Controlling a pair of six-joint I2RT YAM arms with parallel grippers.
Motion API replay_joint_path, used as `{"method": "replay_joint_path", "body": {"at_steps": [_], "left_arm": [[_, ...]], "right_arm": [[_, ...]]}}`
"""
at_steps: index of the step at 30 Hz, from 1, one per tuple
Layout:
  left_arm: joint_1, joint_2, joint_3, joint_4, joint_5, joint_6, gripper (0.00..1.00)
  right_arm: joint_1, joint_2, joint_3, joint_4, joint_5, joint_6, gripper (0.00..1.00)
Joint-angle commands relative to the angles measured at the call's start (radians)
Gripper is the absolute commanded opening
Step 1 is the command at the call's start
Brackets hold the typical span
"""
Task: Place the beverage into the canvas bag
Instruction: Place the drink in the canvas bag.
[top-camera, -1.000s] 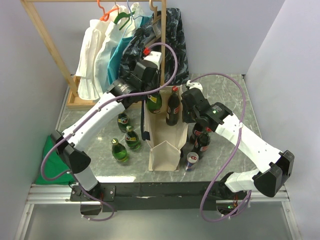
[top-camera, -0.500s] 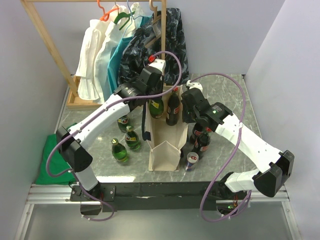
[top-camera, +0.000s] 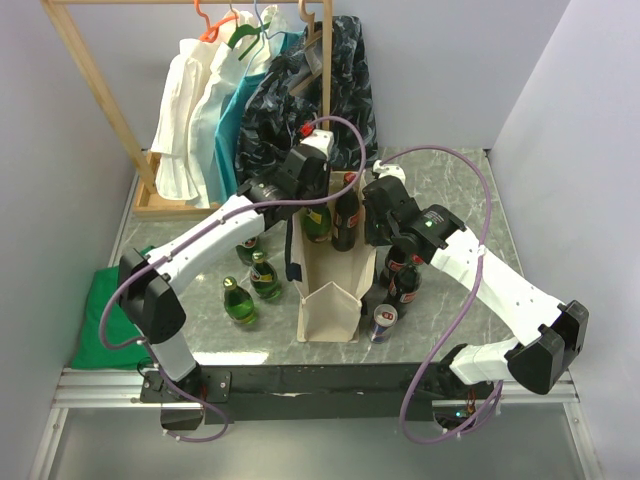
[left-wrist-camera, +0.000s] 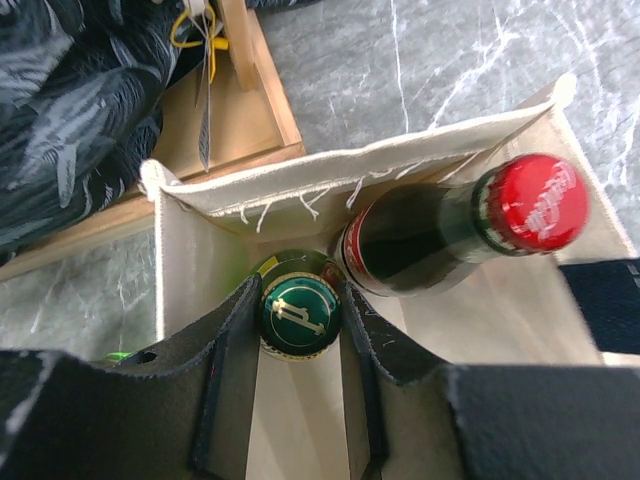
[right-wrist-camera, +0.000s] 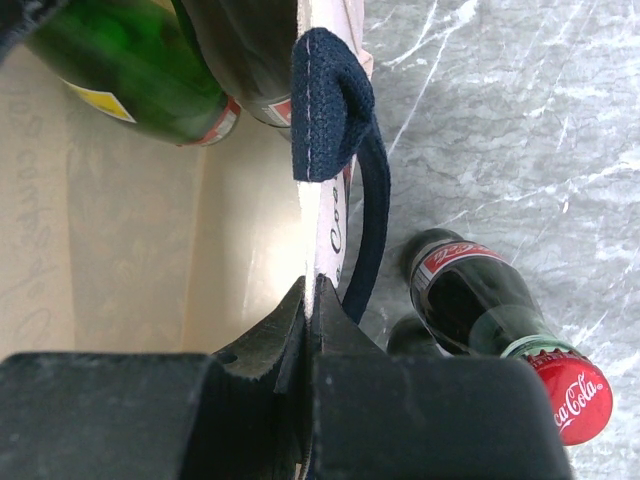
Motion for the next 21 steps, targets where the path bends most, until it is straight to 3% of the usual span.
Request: {"method": "replay_joint_path", "body": {"at_steps": [1,21], "left_arm": [[-0.004,-0.066,-0.005,0.204,-0.01,-0.017,0.01],[-0.002,-0.063,-0.11,0.258,-0.032,-0.042,0.01]], "right_arm": [[0.008,0.001,0.014,0.009,0.012,0.009,0.0],[0.009,0.006,0.022,0.016,0.001,-0.003,0.0]]}}
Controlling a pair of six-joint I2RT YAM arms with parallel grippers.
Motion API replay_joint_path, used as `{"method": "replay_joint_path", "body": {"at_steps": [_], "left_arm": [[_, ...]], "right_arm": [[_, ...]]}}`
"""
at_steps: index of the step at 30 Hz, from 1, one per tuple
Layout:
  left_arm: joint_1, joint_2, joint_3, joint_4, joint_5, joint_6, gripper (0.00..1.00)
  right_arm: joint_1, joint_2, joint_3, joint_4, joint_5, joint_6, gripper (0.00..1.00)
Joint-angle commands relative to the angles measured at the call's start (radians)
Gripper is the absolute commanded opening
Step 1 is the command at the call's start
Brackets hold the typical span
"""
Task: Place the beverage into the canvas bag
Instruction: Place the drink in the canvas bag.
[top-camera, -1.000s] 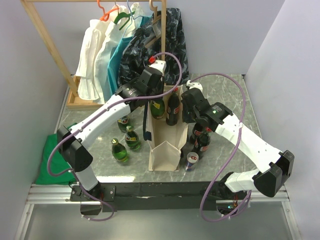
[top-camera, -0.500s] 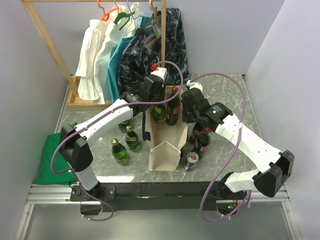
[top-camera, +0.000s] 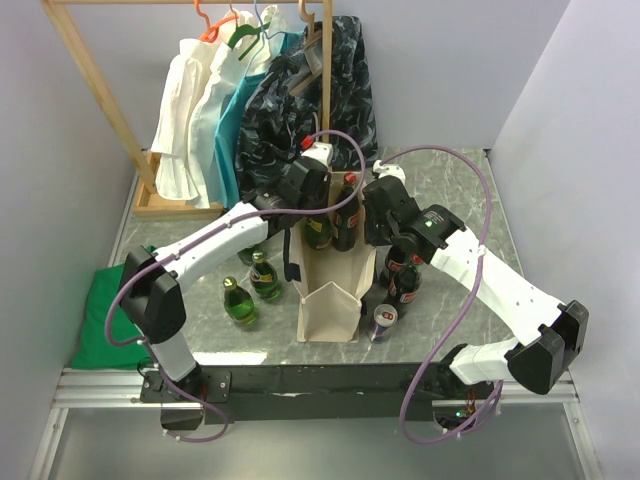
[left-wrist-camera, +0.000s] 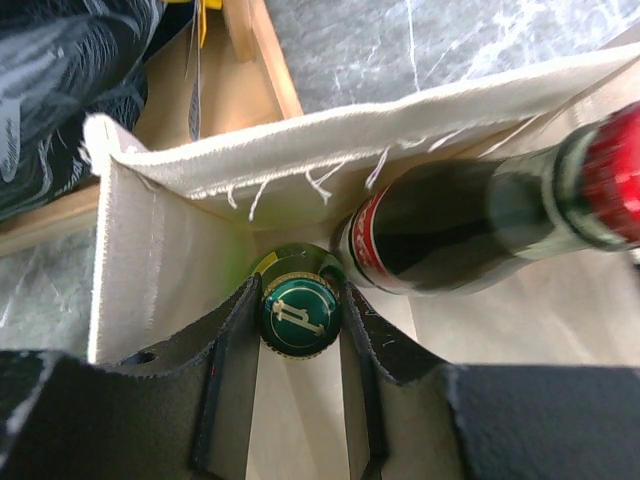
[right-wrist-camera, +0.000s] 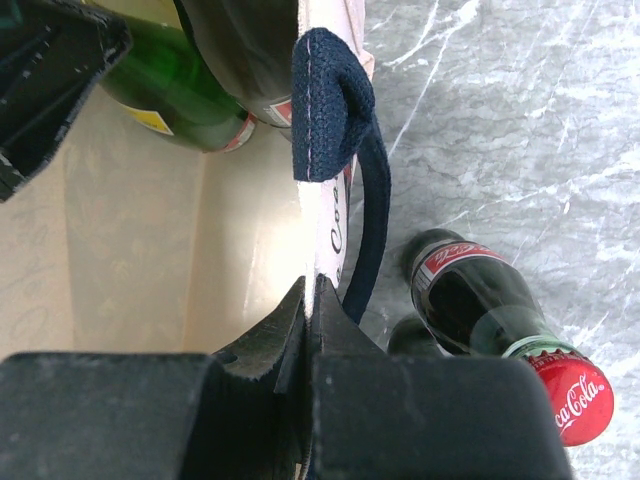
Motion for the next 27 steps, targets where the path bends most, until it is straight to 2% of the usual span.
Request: {"method": "replay_joint_path", "body": {"at_steps": [1,27], "left_arm": [[-0.002,-0.065,0.017,0.152,-0.029,-0.02,0.01],[-0.002,-0.061,-0.029,0.166,-0.038,-0.046,0.01]], "right_arm": [[0.006,0.005,0.02,0.015,0.004,-0.001,0.0],[0.006,-0.005,0.002,0.025,0.003,-0.001,0.0]]}}
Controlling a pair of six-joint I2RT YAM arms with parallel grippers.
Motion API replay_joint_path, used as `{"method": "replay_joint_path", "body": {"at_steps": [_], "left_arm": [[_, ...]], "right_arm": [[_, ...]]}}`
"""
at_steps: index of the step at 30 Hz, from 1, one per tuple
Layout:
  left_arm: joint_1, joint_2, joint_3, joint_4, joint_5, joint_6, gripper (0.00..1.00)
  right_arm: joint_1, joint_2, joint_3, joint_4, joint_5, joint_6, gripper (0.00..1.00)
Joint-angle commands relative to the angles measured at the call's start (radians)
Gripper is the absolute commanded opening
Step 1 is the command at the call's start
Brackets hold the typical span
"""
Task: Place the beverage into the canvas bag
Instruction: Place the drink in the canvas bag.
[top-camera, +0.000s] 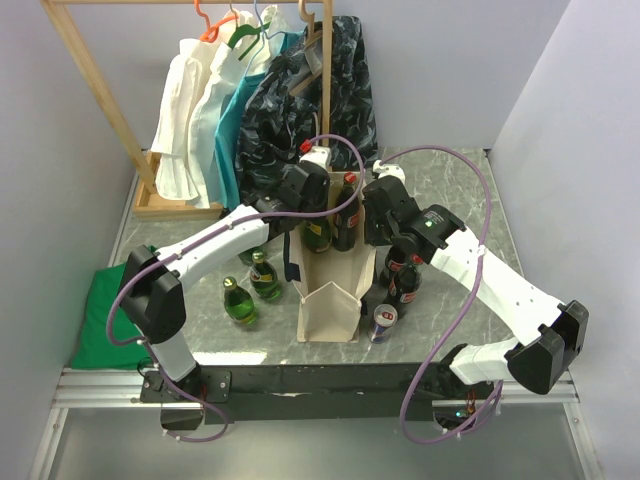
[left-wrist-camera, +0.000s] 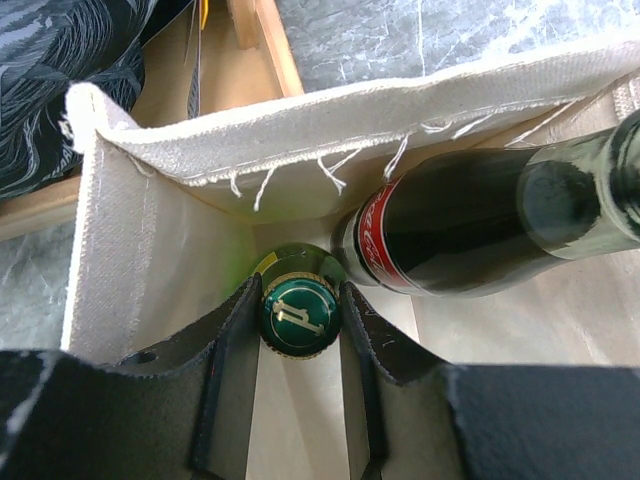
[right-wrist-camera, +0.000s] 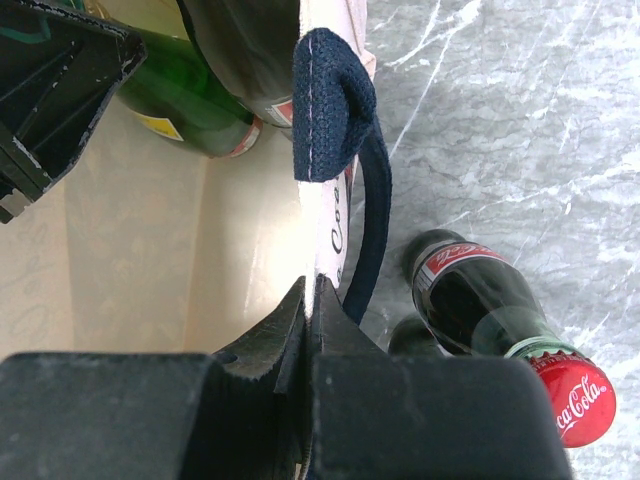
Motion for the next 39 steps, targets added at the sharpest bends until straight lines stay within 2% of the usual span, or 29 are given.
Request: {"method": "replay_joint_path", "body": {"at_steps": [1,24,27,30,31,33,34,39], "left_arm": [[-0.002,-0.058,0.013,0.135,-0.028,-0.022,0.01],[0.007,-0.002,-0.031,0.123,0.001,-0.05,0.02],[0.01,0.01,-0.026,0.123,0.006,-0.048,0.07],[0.012,0.016,-0.022,0.12,0.009,-0.048,0.16],[0.012,0.016,-0.022,0.12,0.009,-0.046,0.24],[0.012,0.016,-0.023,0.122,0.01,-0.042,0.29],[0.013,0.015,-0.023,0.122,0.009,-0.04,0.36],[0.015,0.012,-0.028,0.123,-0.002,-0.028,0.46]], "right_arm": [[0.008,-0.005,0.002,0.024,0.005,0.001,0.0],[0.006,-0.005,0.005,0.019,0.003,0.001,0.0],[0.008,-0.002,0.007,0.017,0.003,0.001,0.0],[0.008,-0.001,0.008,0.017,0.002,0.001,0.0],[0.008,-0.001,0.008,0.017,0.003,0.001,0.0],[0.008,0.001,0.008,0.017,0.003,0.0,0.0],[0.008,0.001,0.007,0.019,0.003,0.0,0.0],[0.008,0.007,0.011,0.024,-0.001,-0.006,0.0]]}}
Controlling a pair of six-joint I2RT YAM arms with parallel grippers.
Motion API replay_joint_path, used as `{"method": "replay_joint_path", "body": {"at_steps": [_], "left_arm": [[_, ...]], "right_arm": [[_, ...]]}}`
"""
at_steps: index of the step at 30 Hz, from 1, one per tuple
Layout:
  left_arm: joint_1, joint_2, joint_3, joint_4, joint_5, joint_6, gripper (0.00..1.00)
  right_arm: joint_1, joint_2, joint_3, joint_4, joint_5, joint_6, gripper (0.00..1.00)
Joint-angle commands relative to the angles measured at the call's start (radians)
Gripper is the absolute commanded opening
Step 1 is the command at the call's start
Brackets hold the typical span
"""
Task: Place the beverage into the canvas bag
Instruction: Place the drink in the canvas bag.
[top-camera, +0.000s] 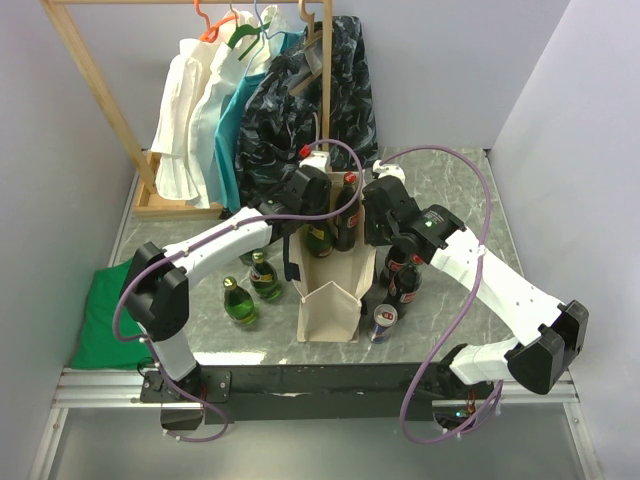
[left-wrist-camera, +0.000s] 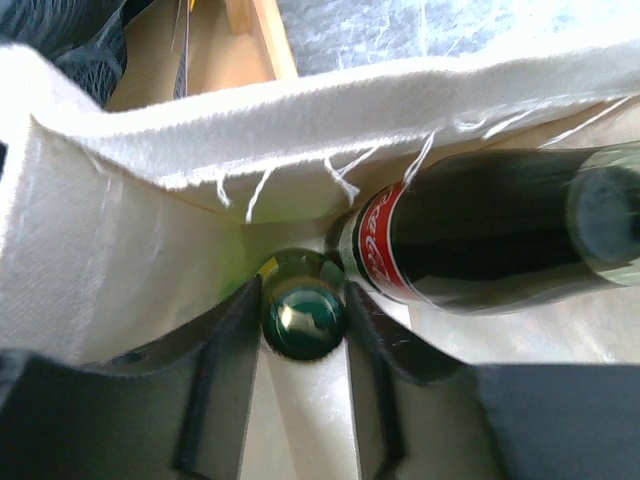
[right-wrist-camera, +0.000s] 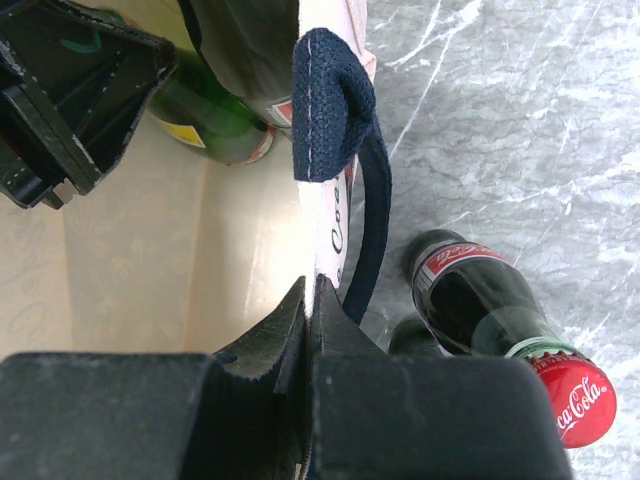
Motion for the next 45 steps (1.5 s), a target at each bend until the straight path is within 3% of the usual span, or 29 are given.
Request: {"method": "replay_joint_path", "body": {"at_steps": [1,6,23,35,45], "left_arm": [[0.005,-0.008,0.018,0.066,-0.016,0.011,0.47],[0.005,-0.016,0.009,0.074,-0.019,0.013,0.54],[0.005,-0.042,0.03,0.063,-0.033,0.031,0.64],[0.002,-0.082,0.061,0.057,-0.03,0.037,0.69],[-0.008,-0.111,0.135,0.028,-0.006,0.05,0.71]], "right_arm": [[0.008,0.01,0.012,0.023,-0.001,-0.006,0.0],[0.008,0.013,0.015,0.026,0.001,-0.006,0.0],[0.008,0.021,0.015,0.032,-0.005,-0.004,0.01],[0.008,0.014,0.018,0.037,-0.007,0.011,0.11],[0.008,0.021,0.033,0.032,-0.004,0.014,0.26]]}}
